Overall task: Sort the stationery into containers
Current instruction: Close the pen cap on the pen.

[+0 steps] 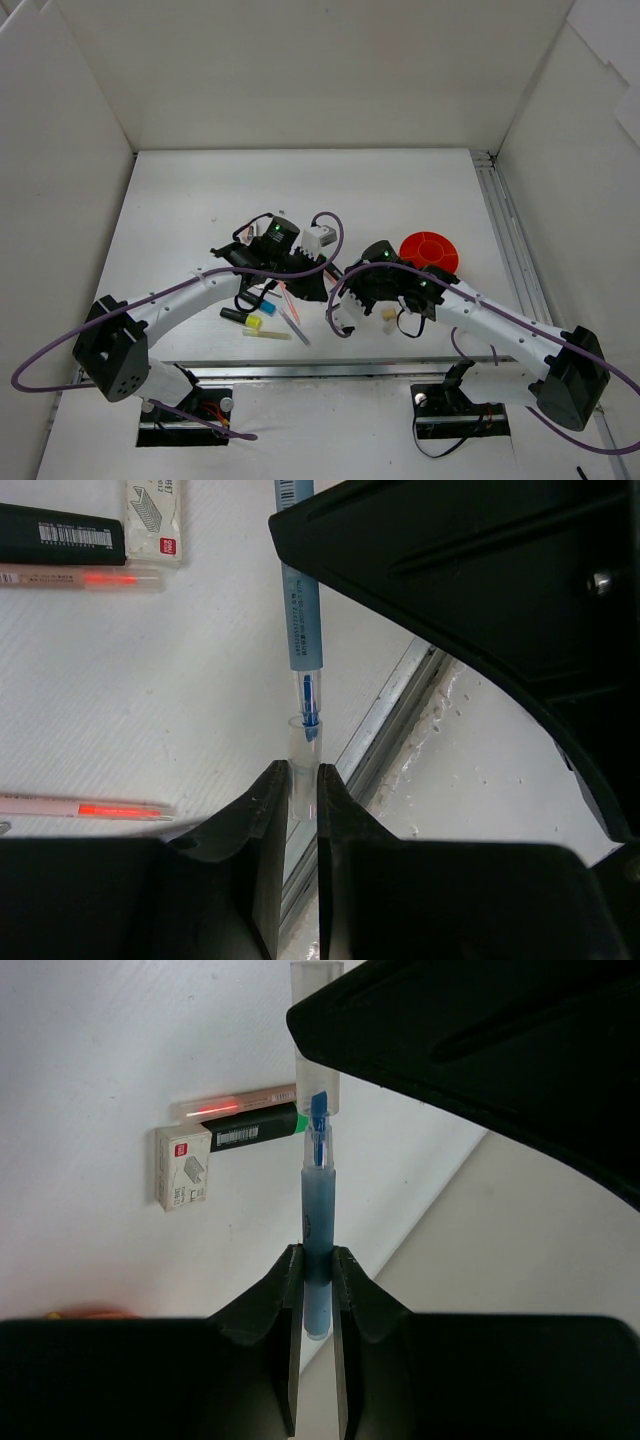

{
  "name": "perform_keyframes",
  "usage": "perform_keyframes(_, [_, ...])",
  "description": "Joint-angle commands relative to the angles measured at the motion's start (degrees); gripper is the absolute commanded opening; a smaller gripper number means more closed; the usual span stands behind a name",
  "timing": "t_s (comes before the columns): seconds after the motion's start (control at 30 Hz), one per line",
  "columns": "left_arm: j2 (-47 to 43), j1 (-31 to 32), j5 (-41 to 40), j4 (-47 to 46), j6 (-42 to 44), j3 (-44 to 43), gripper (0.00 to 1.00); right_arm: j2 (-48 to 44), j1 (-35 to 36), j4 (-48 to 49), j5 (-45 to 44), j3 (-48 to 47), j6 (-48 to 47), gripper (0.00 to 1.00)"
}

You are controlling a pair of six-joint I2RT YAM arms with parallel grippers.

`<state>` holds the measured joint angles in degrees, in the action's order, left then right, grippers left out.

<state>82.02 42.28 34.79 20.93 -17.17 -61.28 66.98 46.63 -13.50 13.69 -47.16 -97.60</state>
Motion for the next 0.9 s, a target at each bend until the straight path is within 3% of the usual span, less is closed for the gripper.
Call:
perform_keyframes(0.0, [-1.68, 0.17, 0.9, -3.43, 0.03, -1.83, 0.0, -0.01, 1.0, 0.67, 0.37, -2.24, -0.31, 0.0])
perform_keyframes(0.23, [-0.99, 0.17, 1.16, -4.58, -0.5, -3.15, 0.0, 1.22, 3.64, 0.57, 0.37, -2.32, -0.58, 0.0])
perform_keyframes(0.5, [-0.63, 0.17, 0.81, -7.48, -1.99, -4.03, 0.0, 5.09, 5.75, 5.76, -5.44, -2.5, 4.52, 0.0])
perform_keyframes(0.87, [2.53, -0.36, -2.44, -12.57, -4.89, -5.08, 0.0, -2.29, 5.93, 4.8, 9.5, 0.4, 4.79, 0.0])
